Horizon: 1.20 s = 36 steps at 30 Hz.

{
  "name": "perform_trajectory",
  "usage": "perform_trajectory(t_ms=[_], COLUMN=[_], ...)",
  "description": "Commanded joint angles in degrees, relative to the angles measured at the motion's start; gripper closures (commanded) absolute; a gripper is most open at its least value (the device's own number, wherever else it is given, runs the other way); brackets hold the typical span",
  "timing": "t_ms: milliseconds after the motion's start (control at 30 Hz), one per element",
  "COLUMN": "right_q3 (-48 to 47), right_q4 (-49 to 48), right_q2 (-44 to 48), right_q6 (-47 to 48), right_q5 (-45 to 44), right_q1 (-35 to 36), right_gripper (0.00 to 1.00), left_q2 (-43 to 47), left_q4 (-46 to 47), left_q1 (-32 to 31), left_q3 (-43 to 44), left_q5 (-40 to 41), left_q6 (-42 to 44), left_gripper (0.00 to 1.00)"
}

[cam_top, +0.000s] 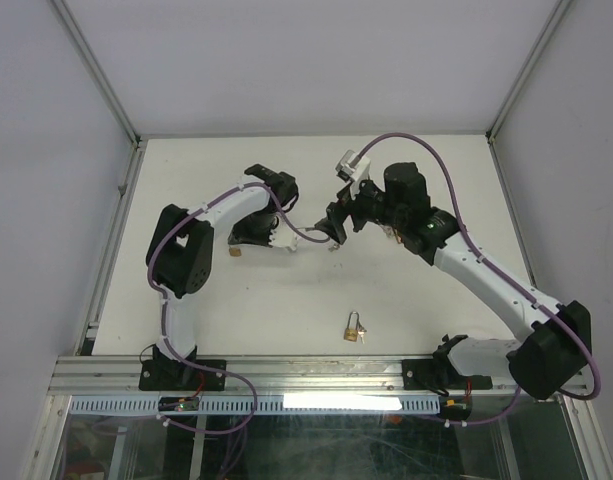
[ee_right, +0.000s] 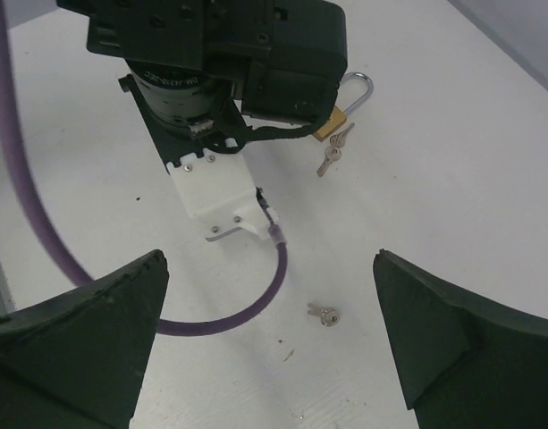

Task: Unlock with the key
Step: Place the lock at the center of the board.

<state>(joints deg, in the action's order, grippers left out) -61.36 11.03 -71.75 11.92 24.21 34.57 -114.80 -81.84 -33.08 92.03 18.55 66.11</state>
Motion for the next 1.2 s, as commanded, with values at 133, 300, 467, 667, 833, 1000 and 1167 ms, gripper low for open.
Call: perform_trajectory(t_ms=[133,300,467,667,833,1000,1167], right_q3=[-0.4,-0.1,-0.1,0.6,1.0,0.6,-0.5], right_q4=[-2.2,-2.0,-2.1,-2.1,-2.1,-2.1,-1.9], right_q2=[3.4,3.9,4.0,4.5,5.1,4.7,4.0], right_q6=[0.4,0.3,0.0,-0.6,-0.9,-1.5,-7.4], right_q5=[-1.4,-1.4,-0.9,-1.0,-1.4,-1.9,-9.8], right_q1=[-0.3,-0.3,-0.3,-0.2,-0.3,-0.3,-1.4], right_gripper=[0.0,0.0,0.0,0.0,0.0,0.0,0.0], left_q2=[-1.3,-2.4,-4.0,-5.1,-4.6,-4.0,-2.7], left_q4=[-1.2,-1.1,-1.2,-1.1,-1.2,-1.1,-1.1], left_q1=[-0.6,-0.5,-0.4,-0.4,-0.4,-0.3,-0.4], left_q3=[5.3,6.1,5.7,6.3,6.4,7.0,12.6], left_q5=[-3.7,-7.2,-7.8,-7.5,-7.8,-7.8,-10.0], left_q6=[-23.4,-30.9,-33.7,-34.9,-34.1,-33.0,-32.4], left_gripper=[1.0,1.0,1.0,0.87,0.46,0.01,0.01])
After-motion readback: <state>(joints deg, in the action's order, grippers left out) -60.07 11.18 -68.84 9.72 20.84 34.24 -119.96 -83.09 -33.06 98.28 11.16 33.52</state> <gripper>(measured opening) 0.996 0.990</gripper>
